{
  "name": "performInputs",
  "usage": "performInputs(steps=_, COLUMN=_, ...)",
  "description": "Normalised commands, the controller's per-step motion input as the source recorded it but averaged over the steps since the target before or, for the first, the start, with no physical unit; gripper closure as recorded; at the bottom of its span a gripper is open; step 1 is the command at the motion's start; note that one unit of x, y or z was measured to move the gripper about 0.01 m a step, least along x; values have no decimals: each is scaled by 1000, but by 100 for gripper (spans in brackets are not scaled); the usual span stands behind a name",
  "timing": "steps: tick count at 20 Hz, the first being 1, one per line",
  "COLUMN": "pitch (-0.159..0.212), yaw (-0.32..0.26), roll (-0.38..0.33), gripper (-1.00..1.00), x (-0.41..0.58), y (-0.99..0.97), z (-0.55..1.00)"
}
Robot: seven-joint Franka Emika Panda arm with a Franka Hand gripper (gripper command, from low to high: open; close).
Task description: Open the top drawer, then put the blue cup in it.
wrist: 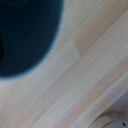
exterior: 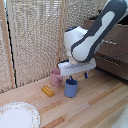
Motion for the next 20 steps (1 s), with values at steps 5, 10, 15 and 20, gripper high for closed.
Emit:
performInputs(steps=5, pitch=-69, yaw=-14, roll=81, gripper=-100, x=204, y=-173, z=-258)
performInputs(steps=10, pitch=-92, yaw=-46, roll=19, gripper=-100, x=-69, y=-257, z=-259)
performInputs(steps=15, pitch=-55, yaw=-61, roll=0, gripper=100, x=-123, y=-111, z=-208)
performInputs(steps=20, pitch=-31, yaw=-16, roll=0, gripper=100, x=-39, y=35, z=-146)
